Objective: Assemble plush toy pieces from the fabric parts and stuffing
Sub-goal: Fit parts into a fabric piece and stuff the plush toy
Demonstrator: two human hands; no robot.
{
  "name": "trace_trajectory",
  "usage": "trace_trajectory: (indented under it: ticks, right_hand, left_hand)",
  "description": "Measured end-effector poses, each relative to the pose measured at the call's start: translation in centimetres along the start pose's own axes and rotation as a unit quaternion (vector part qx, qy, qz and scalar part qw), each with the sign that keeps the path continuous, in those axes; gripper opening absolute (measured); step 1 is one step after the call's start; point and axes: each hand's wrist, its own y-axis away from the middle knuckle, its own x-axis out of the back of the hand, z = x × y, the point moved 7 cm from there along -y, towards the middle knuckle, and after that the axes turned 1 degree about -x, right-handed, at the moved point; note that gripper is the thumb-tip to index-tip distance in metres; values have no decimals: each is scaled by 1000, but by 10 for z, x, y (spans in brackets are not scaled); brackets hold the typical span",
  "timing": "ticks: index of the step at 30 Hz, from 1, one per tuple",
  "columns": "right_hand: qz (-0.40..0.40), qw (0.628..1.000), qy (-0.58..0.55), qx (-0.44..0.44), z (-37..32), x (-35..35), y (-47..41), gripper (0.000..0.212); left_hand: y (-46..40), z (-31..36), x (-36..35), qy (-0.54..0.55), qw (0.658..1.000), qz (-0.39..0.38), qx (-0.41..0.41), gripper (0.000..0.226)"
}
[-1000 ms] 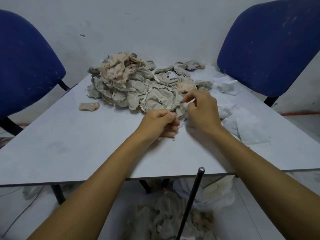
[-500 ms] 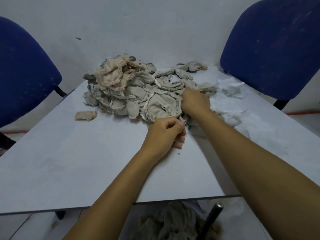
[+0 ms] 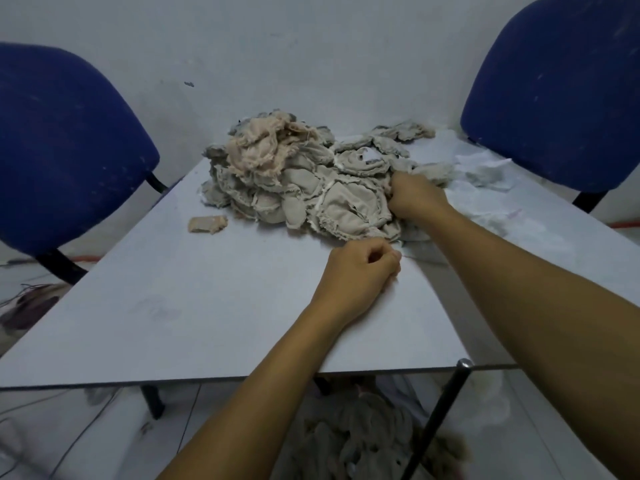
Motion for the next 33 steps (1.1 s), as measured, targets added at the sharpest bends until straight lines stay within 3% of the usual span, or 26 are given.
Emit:
trace_trajectory:
  ticks: [4, 7, 10, 12, 16, 19, 22, 25, 29, 33]
  right_hand:
    - [48, 997, -58, 15, 2, 5, 5, 11]
    - [84, 974, -207, 29, 11, 15, 12, 21]
    - [92, 881, -462, 44, 21, 31, 26, 14]
    - [100, 829, -548, 58, 22, 44, 42, 11]
    - [66, 792, -601, 79, 9, 47, 81, 19]
    - [44, 767, -639, 39, 3, 37, 105, 19]
    - [22, 740, -673, -2, 5, 29, 122, 18]
    - [31, 736, -676, -31, 20, 28, 135, 16]
    - [26, 724, -687, -45, 32, 25, 148, 24]
    - [-68, 709, -701, -31, 12, 6, 158, 25]
  left_hand:
    - [-4, -1, -1, 5, 1000, 13, 4, 23]
    - [-5, -2, 1, 2, 1000, 26, 6, 23]
    - [-5, 0, 2, 11, 999, 30, -4, 24]
    - [-5, 1, 8, 55, 996, 67, -16, 27]
    - [-2, 5, 21, 216, 968, 121, -30, 11]
    - [-1, 10, 15, 281, 956, 74, -40, 33]
    - [-4, 10, 16, 269, 960, 66, -33, 49]
    - [-5, 4, 14, 190, 980, 63, 22, 60]
    - [9, 11, 17, 129, 983, 133, 15, 38]
    - [27, 8, 15, 261, 961, 76, 49, 24]
